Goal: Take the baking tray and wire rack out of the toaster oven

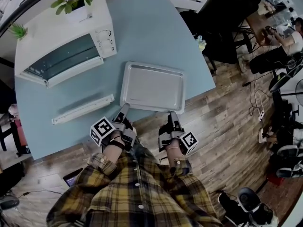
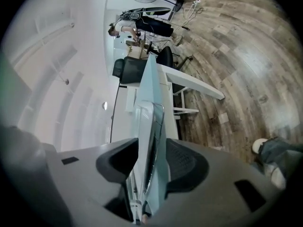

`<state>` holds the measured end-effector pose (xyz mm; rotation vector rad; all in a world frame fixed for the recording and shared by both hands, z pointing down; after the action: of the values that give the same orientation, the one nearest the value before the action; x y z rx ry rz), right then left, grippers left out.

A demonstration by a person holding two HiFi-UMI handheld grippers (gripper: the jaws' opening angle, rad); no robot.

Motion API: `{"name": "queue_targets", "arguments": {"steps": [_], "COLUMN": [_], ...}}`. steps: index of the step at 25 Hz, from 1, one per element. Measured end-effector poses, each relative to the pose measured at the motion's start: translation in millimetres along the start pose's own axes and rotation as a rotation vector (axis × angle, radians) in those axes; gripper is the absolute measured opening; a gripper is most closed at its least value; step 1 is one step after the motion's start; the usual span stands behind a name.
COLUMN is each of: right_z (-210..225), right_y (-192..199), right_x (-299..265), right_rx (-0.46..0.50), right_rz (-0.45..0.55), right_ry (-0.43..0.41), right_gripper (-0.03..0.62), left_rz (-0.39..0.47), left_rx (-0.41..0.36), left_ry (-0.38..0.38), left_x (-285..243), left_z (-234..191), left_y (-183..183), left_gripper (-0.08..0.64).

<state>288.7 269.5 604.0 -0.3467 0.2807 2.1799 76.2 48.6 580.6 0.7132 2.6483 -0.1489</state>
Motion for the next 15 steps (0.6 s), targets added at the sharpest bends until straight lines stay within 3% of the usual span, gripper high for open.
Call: {"name": "queue_targets", "arguments": {"steps": [4, 7, 11, 15], "right_z": [-4.6, -25.8, -72.2, -131.9], "right_y": [-1.1, 3.6, 16.0, 47.6], "right_x": [12.6, 16.9, 16.8, 8.3], "right_rx": [0.121, 0.222, 0.417, 0.712], "right_rz": [-0.089, -0.148, -0.207, -0.257], "right_ry": [0.021, -0.021, -0.139, -0.322], "right_gripper": [0.167, 0.167, 0.167, 0.167], "left_rz": [0.000, 0.013, 0.068, 0.135], "left_rx": [-0.022, -0.079, -0.136, -0.210], "left_ry": [0.025, 0.074, 0.157, 0.267], "left_x": [16.5, 30.0, 52.4, 76.6], "left_z": [5.3, 19.3, 38.7, 63.4], "left_y": [-2.4, -12.6, -30.0, -56.4], "left_gripper": [0.209, 0.209, 0.202, 0.195]}}
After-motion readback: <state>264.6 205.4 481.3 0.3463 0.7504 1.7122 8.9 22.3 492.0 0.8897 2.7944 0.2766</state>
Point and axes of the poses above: the fingertips, and each gripper's own axes: x backward along the fingers, z to its right, y out of its underside, the point moved 10 cm from there along x, backward along the fingers, and after that the axes turned 9 degrees about z, right-handed, at the moved point
